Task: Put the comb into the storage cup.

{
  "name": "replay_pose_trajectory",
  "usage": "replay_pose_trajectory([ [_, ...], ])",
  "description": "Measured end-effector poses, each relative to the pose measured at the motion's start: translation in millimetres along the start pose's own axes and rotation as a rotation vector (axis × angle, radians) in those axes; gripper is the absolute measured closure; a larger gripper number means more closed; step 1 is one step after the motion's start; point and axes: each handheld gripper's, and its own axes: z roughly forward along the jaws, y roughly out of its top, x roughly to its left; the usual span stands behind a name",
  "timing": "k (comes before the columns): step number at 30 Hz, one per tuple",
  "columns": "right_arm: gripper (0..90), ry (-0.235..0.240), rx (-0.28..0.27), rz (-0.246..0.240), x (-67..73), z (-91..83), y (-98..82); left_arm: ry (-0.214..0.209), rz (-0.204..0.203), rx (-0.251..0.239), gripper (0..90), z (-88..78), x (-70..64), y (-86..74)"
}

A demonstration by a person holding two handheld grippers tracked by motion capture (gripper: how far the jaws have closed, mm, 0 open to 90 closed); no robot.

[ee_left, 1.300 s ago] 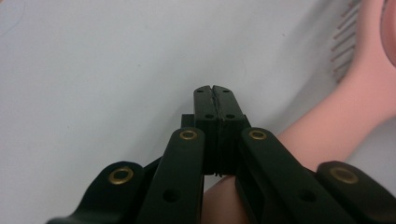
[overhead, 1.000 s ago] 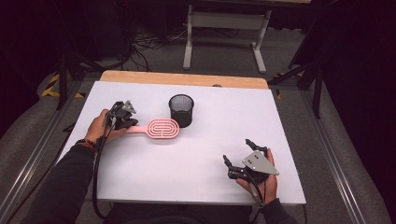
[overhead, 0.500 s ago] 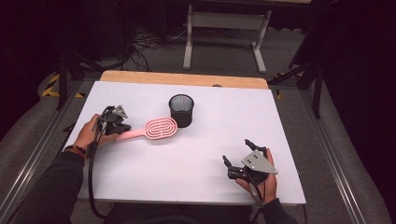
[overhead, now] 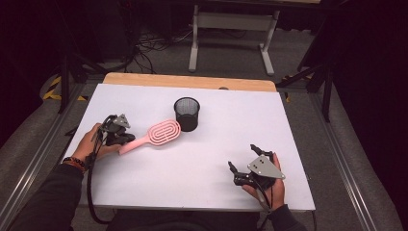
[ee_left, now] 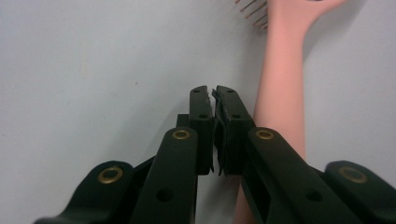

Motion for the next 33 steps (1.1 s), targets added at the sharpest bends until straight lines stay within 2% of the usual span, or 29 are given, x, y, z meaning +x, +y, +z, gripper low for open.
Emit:
replay_pose_trajectory([
  [2, 9.4, 0.003, 0.0, -0.004, 0.4, -0.3, 0.3, 0.014, -0.012, -0.048, 85.4, -3.2, -1.6, -1.8],
  [3, 9.4, 0.006, 0.001, -0.003, 0.5, -0.1, 0.2, 0.014, -0.012, -0.048, 85.5, -3.2, -1.6, -1.8],
  [4, 9.5, 0.009, 0.002, -0.003, 0.7, 0.0, 0.1, 0.031, -0.021, -0.086, 85.4, -8.0, -2.5, -2.8],
  [7, 9.6, 0.016, 0.001, -0.005, 1.1, 0.4, 0.1, 0.036, -0.02, -0.155, 84.7, -16.0, -4.0, -3.6],
  [11, 9.7, 0.02, 0.002, -0.005, 2.0, 0.1, 0.9, 0.038, 0.033, -0.2, 77.3, -24.8, -11.1, -0.6],
  [14, 9.8, 0.028, -0.001, 0.004, 1.3, -0.1, 1.3, 0.047, 0.089, -0.212, 67.2, -31.9, -17.9, 2.8],
  [15, 9.8, 0.028, -0.001, 0.004, 1.3, -0.1, 1.3, 0.047, 0.089, -0.212, 62.1, -31.9, -17.9, 2.8],
  [16, 9.9, 0.029, 0.001, 0.003, 1.4, 0.1, 1.3, 0.038, 0.115, -0.203, 62.1, -33.1, -20.6, 4.5],
  [18, 9.8, 0.035, 0.008, 0.001, 2.0, 0.8, 0.7, 0.039, 0.126, -0.2, 44.9, -32.1, -25.2, 5.9],
  [20, 9.8, 0.039, 0.008, -0.003, 2.4, 1.2, 0.6, 0.082, 0.128, -0.188, 30.4, -28.7, -30.4, 7.8],
  [21, 9.8, 0.042, 0.009, -0.004, 2.8, 1.3, 0.7, 0.099, 0.144, -0.149, 21.3, -23.4, -33.6, 11.8],
  [24, 9.7, 0.049, 0.01, -0.001, 2.9, 1.5, 0.4, 0.103, 0.138, -0.125, 15.2, -17.9, -35.2, 15.7],
  [29, 9.7, 0.054, 0.015, -0.007, 3.2, 2.1, 0.3, 0.081, 0.139, -0.055, 15.9, -0.7, -37.4, 23.3],
  [31, 9.7, 0.055, 0.016, -0.009, 3.4, 2.1, 0.2, 0.07, 0.167, -0.029, 23.2, 6.3, -38.3, 27.3],
  [33, 9.7, 0.055, 0.017, -0.007, 3.3, 2.3, 0.0, 0.055, 0.175, -0.017, 34.9, 9.0, -39.0, 29.2],
])
